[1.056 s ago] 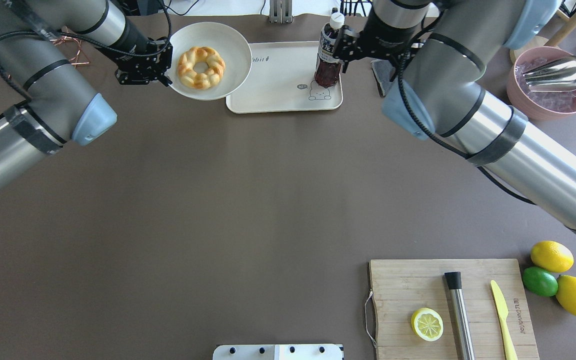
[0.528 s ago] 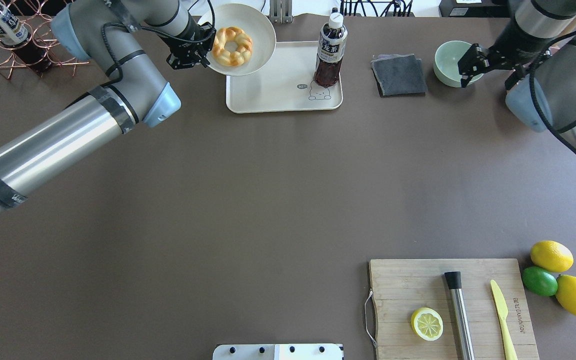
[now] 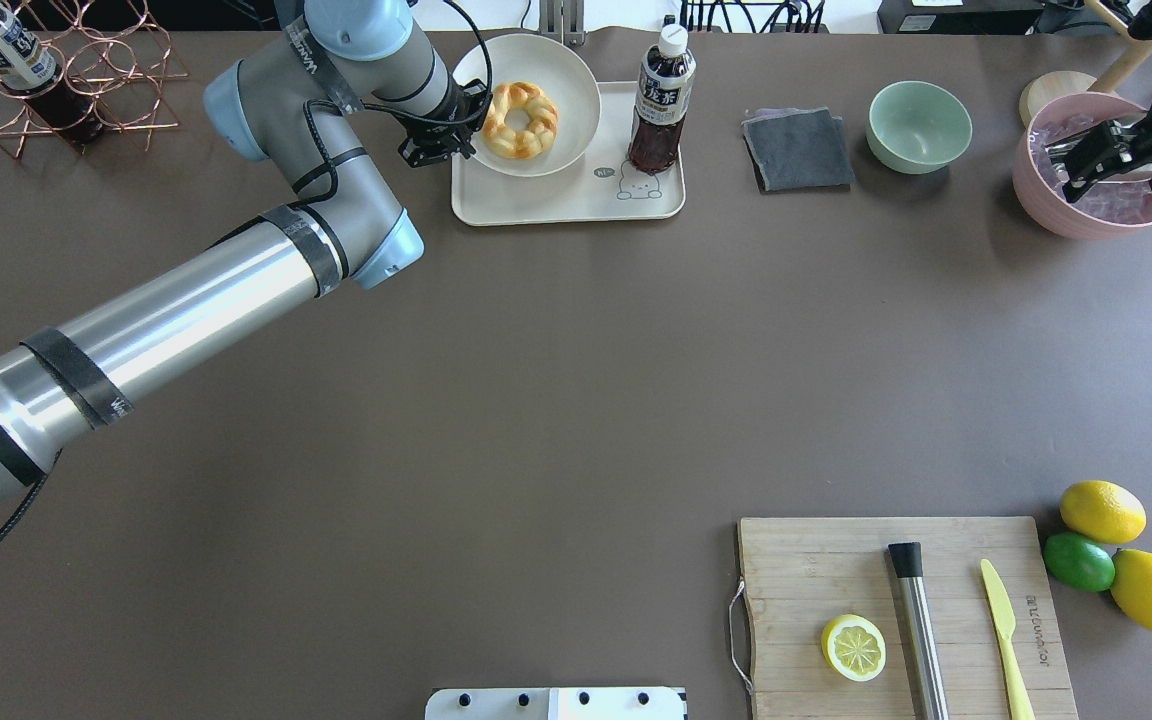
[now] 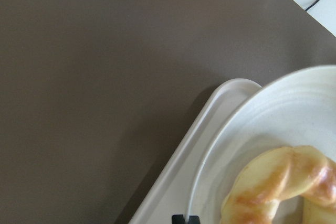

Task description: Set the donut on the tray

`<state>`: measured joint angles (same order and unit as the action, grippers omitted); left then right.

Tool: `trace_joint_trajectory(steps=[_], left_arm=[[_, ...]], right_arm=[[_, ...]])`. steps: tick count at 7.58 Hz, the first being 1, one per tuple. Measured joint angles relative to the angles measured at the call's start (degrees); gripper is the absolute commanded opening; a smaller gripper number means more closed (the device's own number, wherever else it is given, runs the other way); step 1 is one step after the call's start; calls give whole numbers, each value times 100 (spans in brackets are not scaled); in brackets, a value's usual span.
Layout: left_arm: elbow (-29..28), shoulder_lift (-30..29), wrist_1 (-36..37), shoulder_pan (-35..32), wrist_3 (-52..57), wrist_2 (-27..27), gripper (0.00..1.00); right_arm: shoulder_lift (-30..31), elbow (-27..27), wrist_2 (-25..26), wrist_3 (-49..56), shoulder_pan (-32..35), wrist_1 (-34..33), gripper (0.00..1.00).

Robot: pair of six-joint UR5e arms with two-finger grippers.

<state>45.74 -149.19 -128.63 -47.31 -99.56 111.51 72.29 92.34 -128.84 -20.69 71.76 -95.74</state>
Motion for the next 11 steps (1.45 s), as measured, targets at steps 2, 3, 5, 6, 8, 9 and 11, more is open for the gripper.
trace_joint_trajectory(steps=[2, 3, 5, 6, 8, 9, 11], left_arm=[[117, 12, -240, 66, 401, -4, 99], [364, 117, -260, 81, 588, 7, 99], [1499, 848, -50, 33, 1158, 324, 99], [2262, 1344, 362, -150, 1599, 796, 99], [3529, 2291, 1540, -650, 3236, 1351, 99], [4064, 2775, 2095, -945, 4157, 1424, 99], [4708, 3962, 2534, -1710, 6120, 1475, 99]], right_arm=[[119, -89, 3, 269, 120, 3, 100], [159, -198, -3, 506, 194, 3, 100], [289, -448, -21, 1232, 517, 3, 100], [336, -611, -31, 1685, 762, 3, 100], [457, -891, -35, 2499, 1292, -3, 100], [596, -938, -14, 2725, 1486, 3, 100], [803, -953, 7, 3090, 1704, 11, 100]])
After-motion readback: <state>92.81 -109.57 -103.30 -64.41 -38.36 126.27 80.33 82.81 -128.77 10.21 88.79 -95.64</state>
